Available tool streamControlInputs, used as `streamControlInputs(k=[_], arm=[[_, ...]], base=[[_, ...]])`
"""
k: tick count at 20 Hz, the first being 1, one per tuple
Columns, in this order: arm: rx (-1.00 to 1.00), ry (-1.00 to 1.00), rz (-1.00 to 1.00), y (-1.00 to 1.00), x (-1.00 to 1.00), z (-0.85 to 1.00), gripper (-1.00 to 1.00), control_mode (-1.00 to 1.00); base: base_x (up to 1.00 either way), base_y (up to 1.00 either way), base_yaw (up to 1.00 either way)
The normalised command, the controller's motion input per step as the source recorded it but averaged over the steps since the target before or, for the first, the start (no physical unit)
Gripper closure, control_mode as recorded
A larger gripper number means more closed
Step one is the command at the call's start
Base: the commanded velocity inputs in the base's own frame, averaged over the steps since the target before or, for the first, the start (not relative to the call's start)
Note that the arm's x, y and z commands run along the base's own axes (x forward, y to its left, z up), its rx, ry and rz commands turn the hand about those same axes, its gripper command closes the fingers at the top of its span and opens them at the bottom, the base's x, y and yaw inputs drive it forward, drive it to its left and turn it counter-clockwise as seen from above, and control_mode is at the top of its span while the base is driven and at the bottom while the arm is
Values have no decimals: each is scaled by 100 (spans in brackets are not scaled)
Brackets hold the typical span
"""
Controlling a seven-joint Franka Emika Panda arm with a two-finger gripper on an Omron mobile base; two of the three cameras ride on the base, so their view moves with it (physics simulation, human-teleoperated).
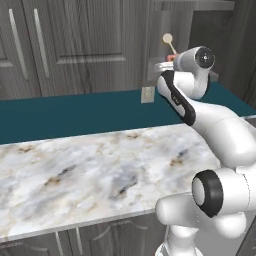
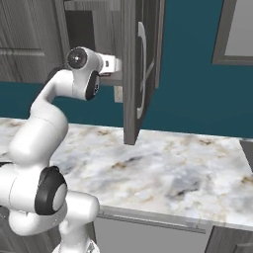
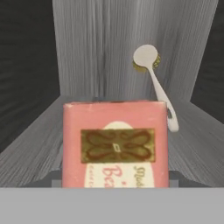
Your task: Pick up the bar soap and dish brush from the sink, and place them back in the cabinet, and close the cabinet door.
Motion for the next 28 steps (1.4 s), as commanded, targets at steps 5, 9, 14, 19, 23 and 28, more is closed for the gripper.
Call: streamControlInputs(k=[5,9,14,19,23,28], arm=[[0,0,1,-1,41,-9,100,-100],[0,0,1,0,34,-21,100,-100],[0,0,1,0,24,-31,100,-100],[0,0,1,0,13,-17,100,-100],[0,0,0,0,0,0,100,-100],[0,0,0,0,0,0,-100,-100]], base=[[0,0,0],[0,0,0],[0,0,0],[0,0,0],[0,0,0],[0,0,0]])
